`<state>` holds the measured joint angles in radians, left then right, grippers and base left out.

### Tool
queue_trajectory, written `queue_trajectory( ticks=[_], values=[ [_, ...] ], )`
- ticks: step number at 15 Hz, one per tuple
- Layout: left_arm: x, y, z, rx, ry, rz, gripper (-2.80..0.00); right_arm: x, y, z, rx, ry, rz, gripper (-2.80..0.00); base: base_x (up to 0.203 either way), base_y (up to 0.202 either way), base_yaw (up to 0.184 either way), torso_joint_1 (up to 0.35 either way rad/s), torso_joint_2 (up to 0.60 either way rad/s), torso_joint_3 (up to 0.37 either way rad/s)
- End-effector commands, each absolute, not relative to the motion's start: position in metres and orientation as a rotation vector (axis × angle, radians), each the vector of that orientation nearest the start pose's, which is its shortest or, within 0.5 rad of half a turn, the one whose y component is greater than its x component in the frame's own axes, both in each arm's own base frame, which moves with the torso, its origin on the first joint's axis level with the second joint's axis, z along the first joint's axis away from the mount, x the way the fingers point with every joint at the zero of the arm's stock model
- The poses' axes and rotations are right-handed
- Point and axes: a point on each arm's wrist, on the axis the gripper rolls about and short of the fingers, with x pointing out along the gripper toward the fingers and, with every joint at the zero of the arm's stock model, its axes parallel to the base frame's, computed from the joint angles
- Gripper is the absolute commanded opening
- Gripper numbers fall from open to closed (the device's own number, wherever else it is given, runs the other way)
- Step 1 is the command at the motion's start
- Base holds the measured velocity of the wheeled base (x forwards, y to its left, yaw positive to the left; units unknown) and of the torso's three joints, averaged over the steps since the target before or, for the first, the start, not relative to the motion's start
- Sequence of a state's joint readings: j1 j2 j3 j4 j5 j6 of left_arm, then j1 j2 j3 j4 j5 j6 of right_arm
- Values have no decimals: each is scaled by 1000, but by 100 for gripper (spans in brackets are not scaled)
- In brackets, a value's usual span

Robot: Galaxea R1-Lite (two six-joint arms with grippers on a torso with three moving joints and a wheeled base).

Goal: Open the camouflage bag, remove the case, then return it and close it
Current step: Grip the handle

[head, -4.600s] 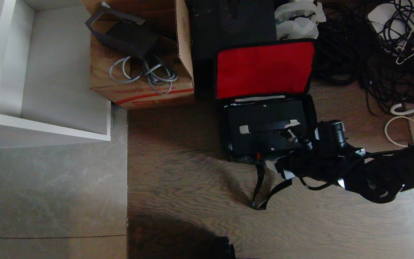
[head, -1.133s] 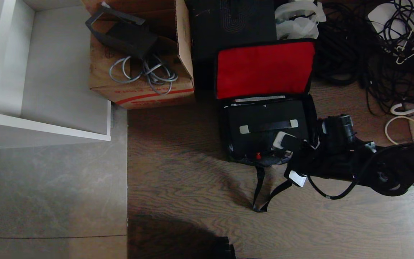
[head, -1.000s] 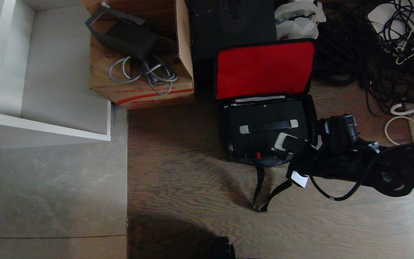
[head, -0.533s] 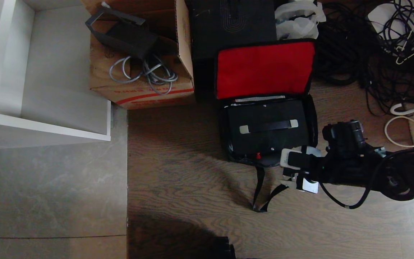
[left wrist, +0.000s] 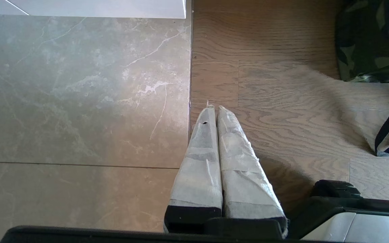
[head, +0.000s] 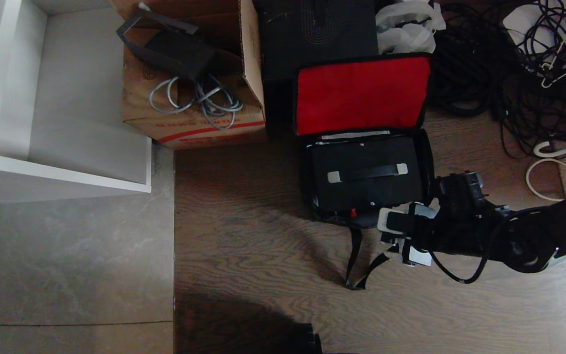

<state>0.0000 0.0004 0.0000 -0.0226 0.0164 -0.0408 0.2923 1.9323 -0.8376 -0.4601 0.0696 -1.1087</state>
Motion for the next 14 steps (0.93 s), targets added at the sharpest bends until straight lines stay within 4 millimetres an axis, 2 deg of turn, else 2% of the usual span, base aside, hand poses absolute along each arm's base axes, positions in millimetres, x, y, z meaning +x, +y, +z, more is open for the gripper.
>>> queue_trajectory(
  ticks=[1, 6, 11, 12, 14],
  values=[
    [-22, 0, 75, -42, -13, 17, -280, 328, 101, 88, -1133, 373, 674, 0, 0, 0, 0, 0, 0, 0],
    [-22, 0, 75, -42, -13, 17, -280, 344, 100, 72, -1127, 355, 642, 0, 0, 0, 0, 0, 0, 0],
    [-22, 0, 75, -42, -13, 17, -280, 359, 93, 69, -1097, 325, 590, 0, 0, 0, 0, 0, 0, 0],
    [-22, 0, 75, -42, -13, 17, -280, 360, 92, 67, -1071, 335, 593, -280, 0, 0, 0, 0, 0, 0],
    [-22, 0, 75, -42, -13, 17, -280, 360, 93, 64, -1060, 348, 590, -280, 0, 0, 0, 0, 0, 0]
  ],
)
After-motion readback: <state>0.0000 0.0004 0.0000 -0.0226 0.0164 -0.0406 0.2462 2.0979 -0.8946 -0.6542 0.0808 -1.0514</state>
